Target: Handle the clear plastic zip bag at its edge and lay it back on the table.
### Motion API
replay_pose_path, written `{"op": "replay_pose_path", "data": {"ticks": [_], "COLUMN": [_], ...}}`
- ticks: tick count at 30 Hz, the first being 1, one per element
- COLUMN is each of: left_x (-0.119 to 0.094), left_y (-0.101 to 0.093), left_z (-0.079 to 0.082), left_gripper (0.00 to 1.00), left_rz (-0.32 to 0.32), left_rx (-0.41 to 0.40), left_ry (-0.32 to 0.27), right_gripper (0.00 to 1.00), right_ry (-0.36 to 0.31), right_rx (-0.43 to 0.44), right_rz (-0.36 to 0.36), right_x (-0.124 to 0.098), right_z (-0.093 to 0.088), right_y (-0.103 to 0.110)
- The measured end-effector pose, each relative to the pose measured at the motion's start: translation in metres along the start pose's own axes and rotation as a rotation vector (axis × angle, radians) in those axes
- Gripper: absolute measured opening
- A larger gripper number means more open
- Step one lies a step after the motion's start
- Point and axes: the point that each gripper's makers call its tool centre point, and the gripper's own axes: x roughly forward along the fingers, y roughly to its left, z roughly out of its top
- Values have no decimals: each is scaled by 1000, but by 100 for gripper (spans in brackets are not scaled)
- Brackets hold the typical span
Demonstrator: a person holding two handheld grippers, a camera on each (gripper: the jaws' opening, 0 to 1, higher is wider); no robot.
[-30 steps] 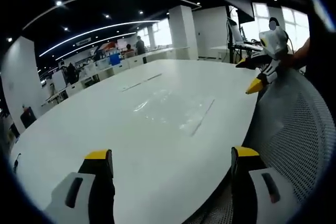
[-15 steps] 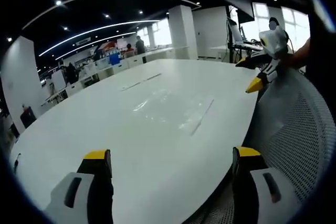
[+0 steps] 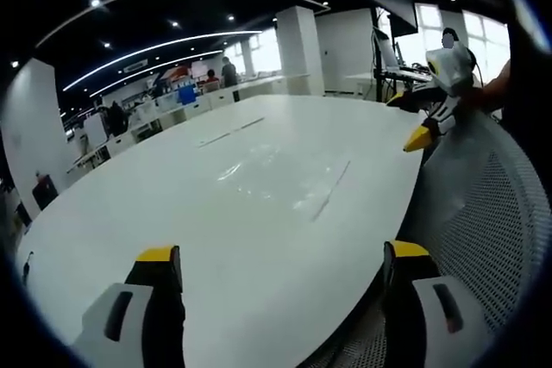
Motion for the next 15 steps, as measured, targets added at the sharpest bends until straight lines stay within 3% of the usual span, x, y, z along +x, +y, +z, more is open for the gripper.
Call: {"op": "replay_pose_path", "data": {"ticks": [15], "left_x": [-2], "left_y": [9], "left_z": [1], "left_gripper": [98], "left_rz": [17], "left_rx": [27], "left_ry": [16], "right_gripper": [98], "right_ry": [16], "right_rx": [-3], "right_rz": [6], "right_x": [0], "right_z": [-2], "right_y": [1]}}
